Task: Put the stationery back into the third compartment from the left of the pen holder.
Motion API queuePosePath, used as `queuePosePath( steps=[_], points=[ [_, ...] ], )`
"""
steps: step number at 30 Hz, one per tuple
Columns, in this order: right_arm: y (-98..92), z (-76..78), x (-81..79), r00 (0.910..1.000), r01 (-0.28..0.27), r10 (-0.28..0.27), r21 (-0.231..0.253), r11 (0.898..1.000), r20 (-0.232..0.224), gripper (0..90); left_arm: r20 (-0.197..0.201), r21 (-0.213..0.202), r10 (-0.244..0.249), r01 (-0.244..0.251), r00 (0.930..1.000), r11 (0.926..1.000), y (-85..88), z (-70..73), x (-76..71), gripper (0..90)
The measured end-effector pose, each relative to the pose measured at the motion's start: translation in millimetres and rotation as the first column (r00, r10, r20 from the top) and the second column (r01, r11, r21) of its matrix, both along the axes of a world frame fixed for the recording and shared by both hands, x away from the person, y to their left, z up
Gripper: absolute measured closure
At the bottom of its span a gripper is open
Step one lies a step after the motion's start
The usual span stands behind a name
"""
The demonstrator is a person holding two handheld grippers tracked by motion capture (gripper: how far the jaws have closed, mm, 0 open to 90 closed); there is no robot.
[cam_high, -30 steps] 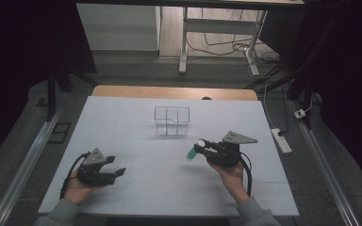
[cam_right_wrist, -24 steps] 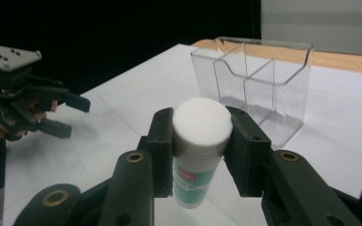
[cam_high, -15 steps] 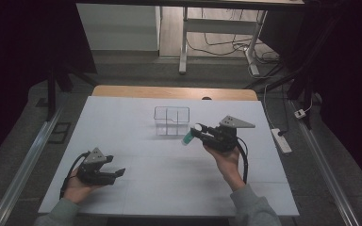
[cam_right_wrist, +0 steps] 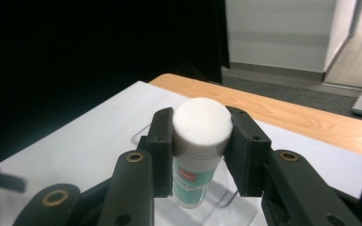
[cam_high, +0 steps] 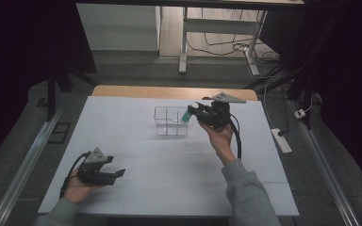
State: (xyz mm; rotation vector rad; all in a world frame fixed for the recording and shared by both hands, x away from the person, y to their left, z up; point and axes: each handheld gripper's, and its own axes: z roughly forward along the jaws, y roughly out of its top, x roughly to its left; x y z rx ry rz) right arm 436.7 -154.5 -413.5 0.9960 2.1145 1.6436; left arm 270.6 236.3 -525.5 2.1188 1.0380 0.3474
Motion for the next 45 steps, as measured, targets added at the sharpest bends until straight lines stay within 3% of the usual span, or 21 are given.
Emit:
queuePosePath(
  steps=[6, 13, 16, 19, 31, 45],
  points=[
    [9.2, -5.1, 22.2, 0.9993, 0.028, -0.029, -0.013, 1.000, -0.022, 63.9, -0.008, -0.002, 0.006, -0.006, 1.0000, 1.0000, 1.7, -1.0, 0.6, 25.3],
    [14.0, -10.4, 28.6, 0.9991, 0.035, -0.036, -0.022, 0.999, -0.024, 63.0, -0.011, 0.001, 0.003, -0.003, 0.9999, 1.0000, 3.3, -1.7, 1.5, 25.2],
    [16.3, -13.4, 30.2, 0.9991, 0.028, -0.029, -0.029, 0.999, -0.029, 50.3, -0.009, 0.000, 0.002, -0.002, 1.0000, 1.0000, 3.5, -1.5, 1.0, 25.1],
    [16.4, -11.9, 27.6, 0.9995, 0.020, -0.021, -0.032, 0.999, -0.022, 49.5, -0.011, -0.003, 0.005, -0.005, 0.9999, 1.0000, 4.1, -1.6, 0.9, 25.0],
    [-5.1, -18.6, 6.1, 0.9995, -0.007, 0.006, -0.018, 1.000, -0.030, 48.0, -0.010, -0.001, 0.012, -0.012, 0.9999, 0.9999, 7.4, -2.2, 0.9, 25.0],
    [-52.1, -37.5, -49.1, 0.9980, -0.035, 0.031, -0.070, 0.997, -0.055, 46.4, -0.010, -0.002, 0.013, -0.013, 0.9999, 0.9999, 6.1, -1.8, 0.8, 25.0]
  ],
)
